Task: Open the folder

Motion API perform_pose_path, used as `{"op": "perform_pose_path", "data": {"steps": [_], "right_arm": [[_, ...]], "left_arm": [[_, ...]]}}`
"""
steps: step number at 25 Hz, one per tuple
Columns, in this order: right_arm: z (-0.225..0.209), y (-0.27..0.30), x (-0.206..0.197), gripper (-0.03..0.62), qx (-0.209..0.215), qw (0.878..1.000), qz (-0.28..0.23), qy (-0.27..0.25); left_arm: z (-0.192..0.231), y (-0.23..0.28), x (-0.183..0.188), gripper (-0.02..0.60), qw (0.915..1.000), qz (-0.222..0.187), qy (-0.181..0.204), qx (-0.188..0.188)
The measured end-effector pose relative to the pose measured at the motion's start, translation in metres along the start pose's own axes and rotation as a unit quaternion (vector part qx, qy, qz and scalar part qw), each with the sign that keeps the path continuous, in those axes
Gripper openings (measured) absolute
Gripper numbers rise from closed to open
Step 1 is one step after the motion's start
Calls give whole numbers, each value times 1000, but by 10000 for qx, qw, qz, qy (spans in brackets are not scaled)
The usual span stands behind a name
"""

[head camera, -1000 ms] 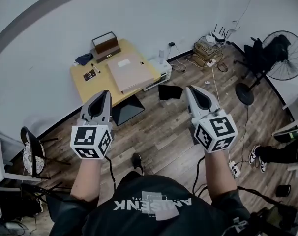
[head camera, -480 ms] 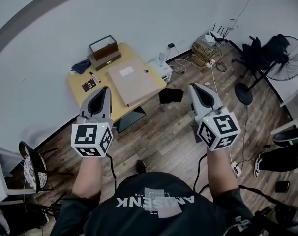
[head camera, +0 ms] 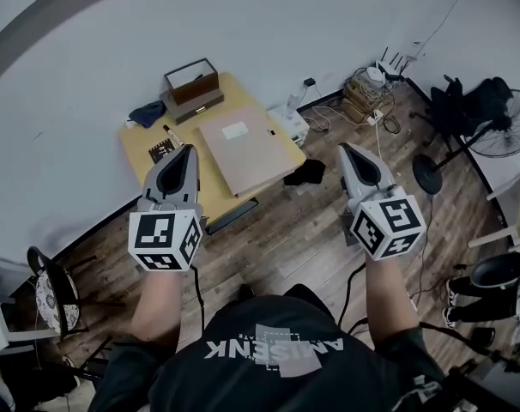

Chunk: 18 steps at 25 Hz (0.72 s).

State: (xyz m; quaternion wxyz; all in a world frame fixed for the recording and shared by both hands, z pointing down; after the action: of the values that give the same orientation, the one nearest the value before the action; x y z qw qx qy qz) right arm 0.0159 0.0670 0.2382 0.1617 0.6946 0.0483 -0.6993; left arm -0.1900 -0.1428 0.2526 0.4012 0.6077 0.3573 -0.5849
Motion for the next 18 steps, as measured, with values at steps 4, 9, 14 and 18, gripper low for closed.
{"op": "perform_pose_path", "data": {"steps": [4,9,14,18], "right_arm": [[-11,31,7,6,91,9999,-65,24],[-31,78,8,5,418,9990,-161,66],[-60,137,10,6,992,9949,-206,2],[-92,184,14,6,1469,9890,-157,-106]], "left_arm": [[16,16,-2,0,9998,67,1,181],[34,33,-4,0,9974,105,69,703],[45,62,-3,0,9905,117,83,1367],[43,98,0,0,9828,174,202,1825]]}}
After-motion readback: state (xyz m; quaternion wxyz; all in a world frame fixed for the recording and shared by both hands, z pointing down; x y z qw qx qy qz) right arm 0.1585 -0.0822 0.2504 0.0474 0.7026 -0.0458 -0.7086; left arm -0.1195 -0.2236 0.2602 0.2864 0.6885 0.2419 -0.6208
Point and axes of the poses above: the fingertips, and each gripper's own axes: y forward along the fingers, z to its left, x out of its top, the point moved 5 cm from there along -y, backward along the fingers, and after that the axes turned 3 degrees about z, right-handed, at the moved point
